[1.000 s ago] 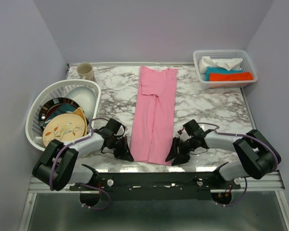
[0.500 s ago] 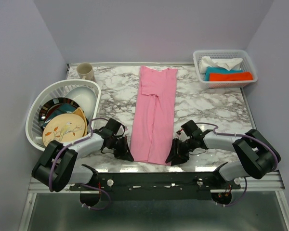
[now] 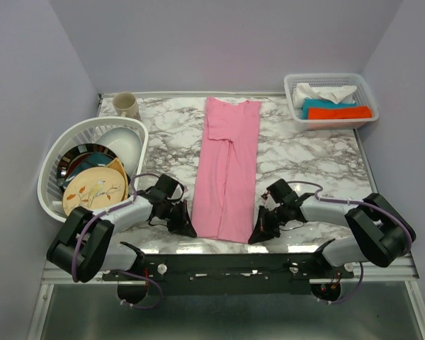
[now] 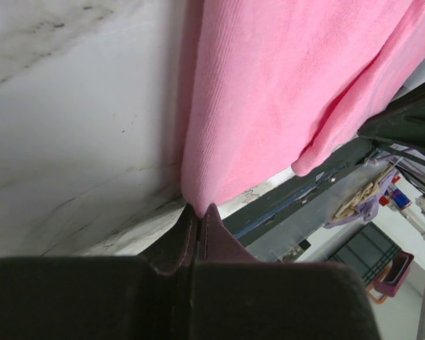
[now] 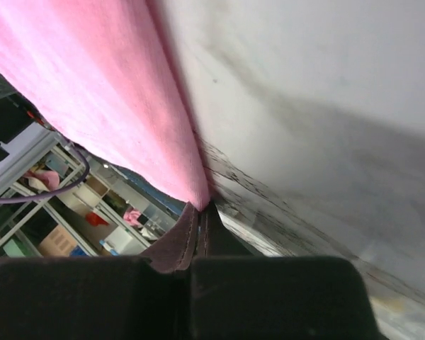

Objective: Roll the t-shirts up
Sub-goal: Roll the T-shirt to the center of the board.

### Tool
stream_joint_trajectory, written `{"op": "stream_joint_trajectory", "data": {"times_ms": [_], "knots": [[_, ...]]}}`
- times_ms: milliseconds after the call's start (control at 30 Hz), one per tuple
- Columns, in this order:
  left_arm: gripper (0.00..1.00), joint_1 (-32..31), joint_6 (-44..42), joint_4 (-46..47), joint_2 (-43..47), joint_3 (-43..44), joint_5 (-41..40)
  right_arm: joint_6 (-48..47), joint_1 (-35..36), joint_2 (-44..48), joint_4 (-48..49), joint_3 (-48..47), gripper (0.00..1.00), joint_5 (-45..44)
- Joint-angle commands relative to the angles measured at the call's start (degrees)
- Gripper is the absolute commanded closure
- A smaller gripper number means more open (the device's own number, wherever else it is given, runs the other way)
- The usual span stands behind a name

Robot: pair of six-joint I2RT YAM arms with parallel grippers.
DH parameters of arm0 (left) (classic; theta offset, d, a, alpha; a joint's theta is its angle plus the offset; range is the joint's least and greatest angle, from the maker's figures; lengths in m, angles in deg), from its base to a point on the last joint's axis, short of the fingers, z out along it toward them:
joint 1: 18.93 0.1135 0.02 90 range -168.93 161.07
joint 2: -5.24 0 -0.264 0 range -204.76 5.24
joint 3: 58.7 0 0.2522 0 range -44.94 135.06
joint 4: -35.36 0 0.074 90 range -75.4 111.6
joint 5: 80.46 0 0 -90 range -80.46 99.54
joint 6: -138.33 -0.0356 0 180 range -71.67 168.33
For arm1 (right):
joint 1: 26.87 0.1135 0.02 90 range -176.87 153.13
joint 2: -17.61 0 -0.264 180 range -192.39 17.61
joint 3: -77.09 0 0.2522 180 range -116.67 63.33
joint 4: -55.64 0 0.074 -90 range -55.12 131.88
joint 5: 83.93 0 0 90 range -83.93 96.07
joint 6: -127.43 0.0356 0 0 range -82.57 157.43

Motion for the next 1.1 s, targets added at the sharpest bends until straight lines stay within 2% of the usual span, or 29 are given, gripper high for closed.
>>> {"op": "stream_joint_trajectory", "data": {"times_ms": [0,333,567,767,1067], "knots": [[1.00,0.4,-2.5,-0.9,1.1,1.4,-1.3,-0.6,0.2,2.3,-7.6,0.7,1.00,-8.5],[1.00,0.4,-5.0,2.1,6.7,1.9,2.2,-5.6,-0.6,12.3,-12.5,-2.9,1.00,-8.6],[1.00,0.8,-6.8,1.1,7.3,4.4,1.6,-5.8,-2.0,10.7,-11.5,-6.5,1.00,-8.2],[1.00,4.5,-8.5,-2.5,6.4,6.6,-3.7,-7.5,-3.6,8.7,-14.3,-10.2,1.00,-10.9],[1.00,6.9,-9.1,0.4,3.1,9.5,-4.7,-8.1,-6.3,5.1,-12.0,-13.2,1.00,-11.9]]}}
